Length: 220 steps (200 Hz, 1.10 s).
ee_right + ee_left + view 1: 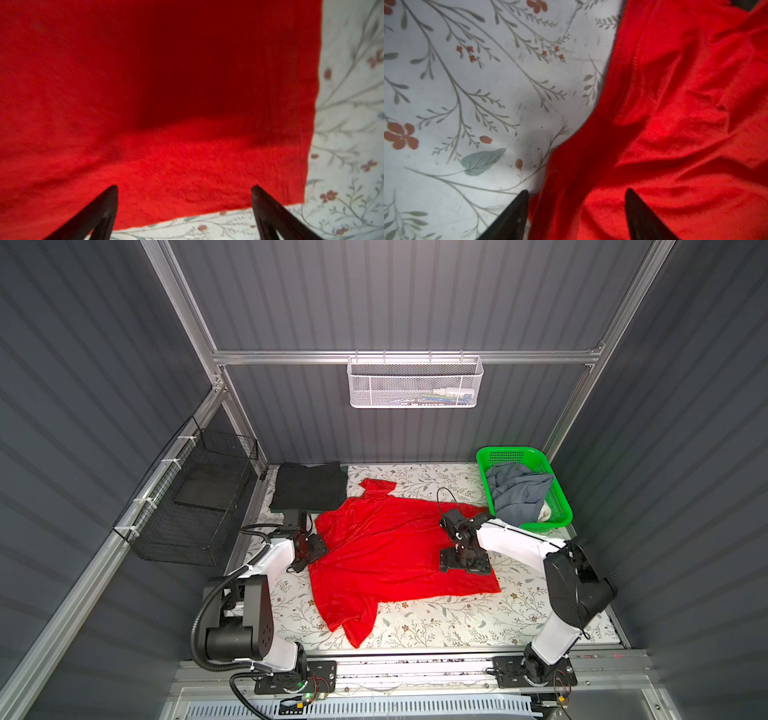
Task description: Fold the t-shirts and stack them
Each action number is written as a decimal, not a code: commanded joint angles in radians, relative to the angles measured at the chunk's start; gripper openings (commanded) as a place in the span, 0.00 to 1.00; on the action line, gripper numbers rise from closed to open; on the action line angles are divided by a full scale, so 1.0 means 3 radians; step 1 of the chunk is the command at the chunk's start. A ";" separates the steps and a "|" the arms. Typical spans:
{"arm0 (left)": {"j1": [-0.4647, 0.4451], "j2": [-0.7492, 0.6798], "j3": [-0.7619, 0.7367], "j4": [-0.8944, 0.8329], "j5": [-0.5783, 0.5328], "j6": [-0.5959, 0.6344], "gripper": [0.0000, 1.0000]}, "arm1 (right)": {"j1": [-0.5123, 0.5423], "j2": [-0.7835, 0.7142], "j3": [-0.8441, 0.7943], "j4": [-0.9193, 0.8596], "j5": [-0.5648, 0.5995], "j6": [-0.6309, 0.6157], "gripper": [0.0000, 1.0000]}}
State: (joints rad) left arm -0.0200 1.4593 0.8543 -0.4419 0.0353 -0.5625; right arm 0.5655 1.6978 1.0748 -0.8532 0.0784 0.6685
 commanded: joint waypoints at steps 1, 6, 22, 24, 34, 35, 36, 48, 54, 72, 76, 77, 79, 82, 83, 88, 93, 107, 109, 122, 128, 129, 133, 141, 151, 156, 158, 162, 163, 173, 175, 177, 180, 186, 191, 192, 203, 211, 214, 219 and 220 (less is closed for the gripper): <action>-0.0015 -0.0269 0.0092 -0.0144 0.0051 0.0009 0.96 | 0.0007 -0.0066 -0.0249 0.0061 0.0002 0.0213 0.99; -0.0015 -0.0311 0.0101 -0.0152 0.0056 0.0016 0.99 | 0.0008 -0.0077 -0.0296 0.0076 -0.0009 0.0220 0.99; -0.0015 -0.0418 0.0128 -0.0176 0.0087 0.0047 1.00 | 0.0018 -0.0156 -0.0465 0.0175 -0.0109 0.0257 0.99; -0.0015 -0.0431 0.0135 -0.0178 0.0087 0.0053 1.00 | 0.0020 -0.0165 -0.0491 0.0185 -0.0120 0.0263 0.99; -0.0015 -0.0476 0.0150 -0.0172 0.0092 0.0067 1.00 | 0.0026 -0.0200 -0.0596 0.0232 -0.0179 0.0301 0.99; -0.0015 -0.0476 0.0154 -0.0170 0.0089 0.0071 1.00 | 0.0024 -0.0202 -0.0612 0.0239 -0.0184 0.0304 0.99; -0.0015 -0.0482 0.0157 -0.0169 0.0088 0.0070 1.00 | 0.0026 -0.0205 -0.0622 0.0245 -0.0187 0.0309 0.99; -0.0016 -0.0511 0.0178 -0.0154 0.0077 0.0084 1.00 | 0.0040 -0.0232 -0.0759 0.0282 -0.0242 0.0354 0.99; -0.0015 -0.0516 0.0188 -0.0142 0.0087 0.0085 1.00 | 0.0048 -0.0254 -0.0820 0.0313 -0.0272 0.0381 0.99; -0.0016 -0.0504 0.0199 -0.0052 0.0172 0.0071 1.00 | 0.0059 -0.0315 -0.0980 0.0412 -0.0312 0.0400 0.96; -0.0021 -0.0498 0.0186 -0.0027 0.0195 0.0070 1.00 | 0.0059 -0.0316 -0.0984 0.0412 -0.0300 0.0400 0.96; -0.0020 -0.0498 0.0185 -0.0021 0.0200 0.0070 1.00 | 0.0061 -0.0319 -0.0985 0.0411 -0.0299 0.0397 0.96; -0.0020 -0.0495 0.0181 -0.0002 0.0207 0.0070 1.00 | 0.0060 -0.0316 -0.0982 0.0408 -0.0295 0.0393 0.95; -0.0018 -0.0490 0.0176 0.0013 0.0220 0.0065 1.00 | 0.0062 -0.0316 -0.0977 0.0403 -0.0285 0.0393 0.94; -0.0019 -0.0489 0.0178 0.0014 0.0225 0.0065 1.00 | 0.0063 -0.0316 -0.0973 0.0401 -0.0284 0.0394 0.94; -0.0019 -0.0479 0.0170 0.0033 0.0239 0.0059 1.00 | 0.0063 -0.0310 -0.0958 0.0400 -0.0280 0.0387 0.91; -0.0023 -0.0466 0.0175 0.0041 0.0253 0.0057 1.00 | 0.0060 -0.0302 -0.0949 0.0402 -0.0282 0.0391 0.88; -0.0021 -0.0448 0.0173 0.0047 0.0271 0.0070 1.00 | 0.0062 -0.0298 -0.0961 0.0457 -0.0344 0.0418 0.76; -0.0020 -0.0447 0.0171 0.0051 0.0271 0.0072 1.00 | 0.0063 -0.0300 -0.0964 0.0469 -0.0350 0.0424 0.75; -0.0020 -0.0454 0.0168 0.0048 0.0268 0.0085 1.00 | 0.0059 -0.0306 -0.1003 0.0501 -0.0353 0.0465 0.63; -0.0020 -0.0461 0.0165 0.0048 0.0270 0.0090 1.00 | 0.0062 -0.0297 -0.1009 0.0502 -0.0337 0.0468 0.59; -0.0020 -0.0464 0.0164 0.0050 0.0270 0.0090 1.00 | 0.0062 -0.0296 -0.1007 0.0499 -0.0335 0.0470 0.59; -0.0023 -0.0468 0.0160 0.0054 0.0270 0.0090 1.00 | 0.0062 -0.0291 -0.1003 0.0493 -0.0324 0.0471 0.57; -0.0020 -0.0477 0.0159 0.0060 0.0276 0.0095 1.00 | 0.0063 -0.0276 -0.0979 0.0456 -0.0312 0.0471 0.51; -0.0020 -0.0478 0.0159 0.0060 0.0289 0.0105 1.00 | 0.0064 -0.0286 -0.0955 0.0421 -0.0300 0.0476 0.46; -0.0020 -0.0478 0.0159 0.0069 0.0291 0.0110 0.99 | 0.0063 -0.0298 -0.0954 0.0415 -0.0299 0.0481 0.42; -0.0020 -0.0478 0.0158 0.0071 0.0291 0.0111 1.00 | 0.0066 -0.0306 -0.0954 0.0411 -0.0301 0.0485 0.39; -0.0025 -0.0477 0.0153 0.0072 0.0291 0.0119 1.00 | 0.0069 -0.0322 -0.0954 0.0407 -0.0302 0.0490 0.35; -0.0022 -0.0477 0.0154 0.0072 0.0291 0.0123 1.00 | 0.0071 -0.0327 -0.0954 0.0406 -0.0302 0.0494 0.34; -0.0020 -0.0465 0.0161 0.0071 0.0291 0.0135 1.00 | 0.0076 -0.0370 -0.0955 0.0364 -0.0302 0.0520 0.29; -0.0022 -0.0463 0.0163 0.0069 0.0295 0.0137 1.00 | 0.0080 -0.0378 -0.0954 0.0350 -0.0302 0.0526 0.28; -0.0021 -0.0458 0.0169 0.0068 0.0300 0.0144 1.00 | 0.0084 -0.0388 -0.0954 0.0336 -0.0302 0.0531 0.28; -0.0020 -0.0454 0.0171 0.0073 0.0305 0.0149 1.00 | 0.0096 -0.0400 -0.0954 0.0315 -0.0302 0.0536 0.28; -0.0020 -0.0448 0.0176 0.0085 0.0325 0.0156 1.00 | 0.0121 -0.0429 -0.0954 0.0255 -0.0297 0.0557 0.28; -0.0020 -0.0442 0.0176 0.0095 0.0336 0.0161 1.00 | 0.0149 -0.0455 -0.0957 0.0202 -0.0292 0.0588 0.26; -0.0020 -0.0439 0.0178 0.0099 0.0337 0.0159 1.00 | 0.0160 -0.0457 -0.0958 0.0191 -0.0290 0.0594 0.25; -0.0020 -0.0420 0.0179 0.0133 0.0349 0.0165 1.00 | 0.0252 -0.0517 -0.0980 0.0107 -0.0300 0.0651 0.24; -0.0021 -0.0399 0.0185 0.0156 0.0366 0.0174 1.00 | 0.0321 -0.0545 -0.1002 0.0057 -0.0331 0.0705 0.23; -0.0020 -0.0386 0.0195 0.0162 0.0372 0.0176 1.00 | 0.0341 -0.0553 -0.1012 0.0039 -0.0348 0.0716 0.23; -0.0020 -0.0368 0.0200 0.0177 0.0378 0.0178 1.00 | 0.0391 -0.0561 -0.1027 0.0009 -0.0367 0.0753 0.23; -0.0020 -0.0366 0.0200 0.0181 0.0378 0.0180 1.00 | 0.0396 -0.0564 -0.1029 0.0000 -0.0368 0.0763 0.23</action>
State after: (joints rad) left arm -0.0208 1.3235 0.8932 -0.4099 0.1177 -0.5365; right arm 0.6327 1.5387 0.8082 -0.7322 0.0040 0.8398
